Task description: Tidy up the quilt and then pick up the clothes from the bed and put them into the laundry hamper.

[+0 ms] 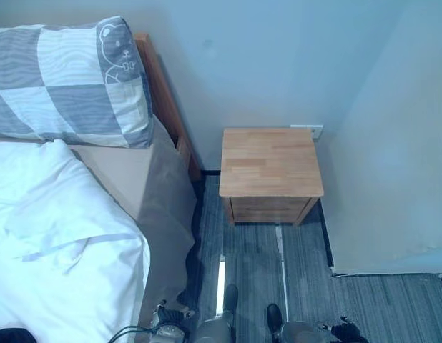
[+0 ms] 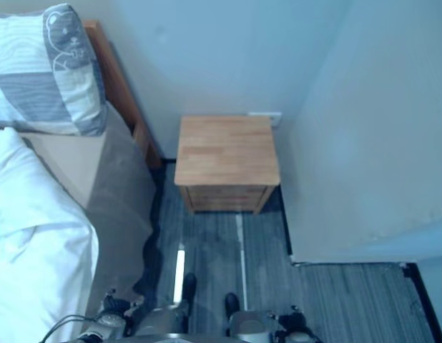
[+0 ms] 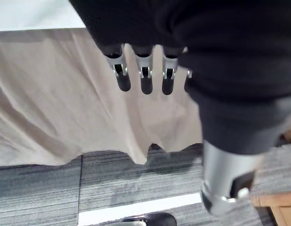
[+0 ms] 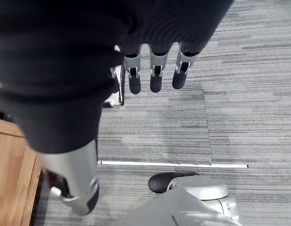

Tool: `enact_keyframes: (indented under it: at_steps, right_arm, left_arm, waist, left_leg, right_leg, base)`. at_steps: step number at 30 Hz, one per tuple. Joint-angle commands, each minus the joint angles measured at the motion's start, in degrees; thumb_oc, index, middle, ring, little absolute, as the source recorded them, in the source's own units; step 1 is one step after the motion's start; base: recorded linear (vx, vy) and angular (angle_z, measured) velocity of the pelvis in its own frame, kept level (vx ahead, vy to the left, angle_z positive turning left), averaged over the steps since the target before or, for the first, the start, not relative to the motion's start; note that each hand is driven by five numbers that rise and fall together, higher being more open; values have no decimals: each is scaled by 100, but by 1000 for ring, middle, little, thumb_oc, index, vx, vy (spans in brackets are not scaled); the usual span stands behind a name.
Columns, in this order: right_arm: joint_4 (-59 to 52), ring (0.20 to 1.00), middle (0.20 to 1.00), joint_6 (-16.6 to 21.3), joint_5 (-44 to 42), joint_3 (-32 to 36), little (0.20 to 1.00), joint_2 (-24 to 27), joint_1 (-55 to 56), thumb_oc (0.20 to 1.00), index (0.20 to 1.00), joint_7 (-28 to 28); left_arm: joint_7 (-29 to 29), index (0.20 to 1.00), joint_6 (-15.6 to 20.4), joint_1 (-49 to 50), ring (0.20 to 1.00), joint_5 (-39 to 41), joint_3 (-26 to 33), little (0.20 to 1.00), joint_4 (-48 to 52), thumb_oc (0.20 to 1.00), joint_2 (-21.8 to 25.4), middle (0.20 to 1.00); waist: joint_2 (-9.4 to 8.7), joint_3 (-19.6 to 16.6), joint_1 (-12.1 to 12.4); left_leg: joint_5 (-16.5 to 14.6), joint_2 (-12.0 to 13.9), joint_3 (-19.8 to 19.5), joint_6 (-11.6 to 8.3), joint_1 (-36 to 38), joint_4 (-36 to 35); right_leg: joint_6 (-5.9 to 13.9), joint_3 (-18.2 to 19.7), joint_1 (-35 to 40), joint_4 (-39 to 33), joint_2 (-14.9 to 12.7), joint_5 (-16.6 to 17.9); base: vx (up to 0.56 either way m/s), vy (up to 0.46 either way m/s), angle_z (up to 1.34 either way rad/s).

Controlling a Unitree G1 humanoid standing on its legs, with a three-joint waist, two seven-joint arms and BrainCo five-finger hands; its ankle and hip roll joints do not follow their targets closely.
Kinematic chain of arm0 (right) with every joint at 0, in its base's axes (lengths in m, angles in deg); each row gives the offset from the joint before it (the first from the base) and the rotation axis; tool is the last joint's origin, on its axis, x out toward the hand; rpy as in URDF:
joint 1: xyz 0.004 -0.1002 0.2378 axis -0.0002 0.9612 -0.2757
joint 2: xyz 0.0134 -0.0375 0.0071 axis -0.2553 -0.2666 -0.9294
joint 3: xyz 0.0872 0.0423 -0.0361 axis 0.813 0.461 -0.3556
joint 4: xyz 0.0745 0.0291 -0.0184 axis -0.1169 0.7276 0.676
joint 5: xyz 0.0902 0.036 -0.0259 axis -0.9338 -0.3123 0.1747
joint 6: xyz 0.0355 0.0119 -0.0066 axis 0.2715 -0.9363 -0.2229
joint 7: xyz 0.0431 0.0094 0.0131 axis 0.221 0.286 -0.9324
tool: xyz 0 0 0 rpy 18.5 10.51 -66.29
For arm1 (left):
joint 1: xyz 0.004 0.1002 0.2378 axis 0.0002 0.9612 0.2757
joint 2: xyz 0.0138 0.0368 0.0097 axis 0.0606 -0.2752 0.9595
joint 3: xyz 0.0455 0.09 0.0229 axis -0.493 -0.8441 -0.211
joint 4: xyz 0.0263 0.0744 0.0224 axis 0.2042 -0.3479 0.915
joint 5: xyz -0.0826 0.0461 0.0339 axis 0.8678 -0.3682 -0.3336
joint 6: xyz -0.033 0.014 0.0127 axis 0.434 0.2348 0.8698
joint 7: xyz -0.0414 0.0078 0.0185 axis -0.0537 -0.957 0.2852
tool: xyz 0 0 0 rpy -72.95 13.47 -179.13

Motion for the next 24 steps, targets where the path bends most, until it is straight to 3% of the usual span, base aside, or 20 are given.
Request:
enact_keyframes:
  at_steps: [1,4,5,8,9,10,13,14,15,16,17,19,20,21,24]
  right_arm:
    - [-360,1000,1000,-174,406,-334,1000,128,84,1000,1000,149]
    - [-397,1000,1000,-293,364,-308,1000,149,117,1000,1000,167]
    - [-428,1000,1000,-392,55,-206,1000,186,166,1000,1000,185]
    - [-402,1000,1000,-485,-20,-136,1000,221,147,1000,1000,156]
    - [-395,1000,1000,-506,-66,-133,1000,224,134,1000,1000,153]
    - [-390,1000,1000,-523,-101,-128,1000,223,120,1000,1000,170]
    - [-308,1000,1000,-550,-489,8,1000,122,17,1000,1000,257]
    - [-282,1000,1000,-525,-689,121,1000,92,3,1000,1000,281]
    - [-256,1000,1000,-492,-877,261,1000,82,16,1000,1000,294]
    - [-223,1000,1000,-384,-1142,347,1000,85,31,1000,1000,339]
    - [-204,1000,1000,-314,-1184,366,1000,86,23,1000,1000,342]
    - [-179,1000,1000,-237,-1278,371,1000,77,-13,1000,1000,375]
    - [-162,1000,1000,-97,-1158,326,1000,50,-98,1000,1000,395]
    - [-169,1000,1000,-35,-1088,285,1000,45,-195,1000,1000,495]
    - [-99,1000,1000,-67,-1966,478,1000,20,-119,1000,1000,701]
  left_arm:
    - [221,1000,65,163,1000,183,92,1000,44,1000,-221,1000]
    - [198,1000,-2,203,1000,285,192,1000,30,1000,-248,1000]
    - [214,1000,-54,208,1000,208,324,1000,11,1000,-267,1000]
    - [241,1000,-50,250,1000,568,551,1000,-56,1000,-248,1000]
    - [206,1000,-26,286,1000,627,634,1000,-89,1000,-226,1000]
    - [224,1000,-1,334,1000,808,755,1000,-107,1000,-200,1000]
    - [212,1000,124,467,1000,889,1085,1000,-269,1000,-204,1000]
    - [245,1000,132,528,1000,840,1149,1000,-307,1000,-204,1000]
    - [259,1000,98,598,1000,764,1183,1000,-362,1000,-197,1000]
    - [319,1000,22,690,1000,718,1184,1000,-432,1000,-183,1000]
    - [326,1000,-58,733,1000,754,1165,1000,-445,1000,-165,1000]
    - [303,1000,-179,749,1000,729,1106,1000,-455,1000,-100,1000]
    - [229,1000,-228,721,1000,735,1035,1000,-457,1000,-37,1000]
    - [98,1000,-198,658,1000,615,944,1000,-403,1000,31,1000]
    - [143,1000,-128,599,1000,574,835,1000,-322,1000,62,1000]
  waist:
    - [8,-7,240]
    - [-33,27,240]
    - [-61,57,175]
    - [-47,99,178]
    - [-29,106,219]
    - [-45,120,265]
    - [-24,44,576]
    - [-46,11,654]
    - [-17,-11,667]
    - [99,0,612]
    - [121,9,586]
    - [130,32,479]
    - [96,58,408]
    - [1,91,304]
    - [-44,83,62]
  left_leg:
    - [-329,258,124,-54,-138,509]
    - [-358,512,814,-154,-314,856]
    - [-464,753,1629,-199,-421,1251]
    - [-702,897,2392,-136,-436,1595]
    - [-704,954,2478,-143,-486,1633]
    - [-829,959,2441,-190,-450,1690]
    - [-688,652,1999,56,-418,1342]
    - [-711,532,1943,156,-381,1290]
    - [-766,376,1857,308,-250,1208]
    - [-804,257,1503,442,-68,1123]
    - [-820,219,1381,462,1,1110]
    - [-844,202,1151,414,66,1100]
    - [-875,178,923,339,136,1046]
    - [-971,112,688,290,200,929]
    - [-1025,92,390,267,401,632]
  right_leg:
    - [190,-497,-444,359,-72,157]
    - [159,-940,-314,361,-180,80]
    - [119,-1459,-225,461,-317,-18]
    - [101,-1991,-177,817,-562,-218]
    - [106,-2110,-175,969,-642,-294]
    - [172,-2154,-115,1131,-741,-455]
    - [378,-2089,-215,1814,-1120,-432]
    - [449,-1981,-284,2321,-1336,-188]
    - [503,-1730,-642,3260,-1590,296]
    - [426,-1199,-1301,4421,-1490,605]
    - [364,-1087,-1536,4606,-1427,627]
    - [322,-861,-1745,4049,-1151,551]
    - [345,-759,-1668,3170,-1039,530]
    - [470,-471,-1566,1746,-995,768]
    - [639,175,-1455,963,-780,977]
  base:
    - [52,-4,40]
    - [34,0,105]
    - [47,37,180]
    - [25,111,226]
    - [76,134,244]
    - [56,154,153]
    - [69,144,135]
    - [171,193,108]
    - [227,237,107]
    - [225,209,117]
    - [169,72,150]
    - [130,-133,154]
    - [175,-332,144]
    - [159,-339,113]
    - [159,-224,129]
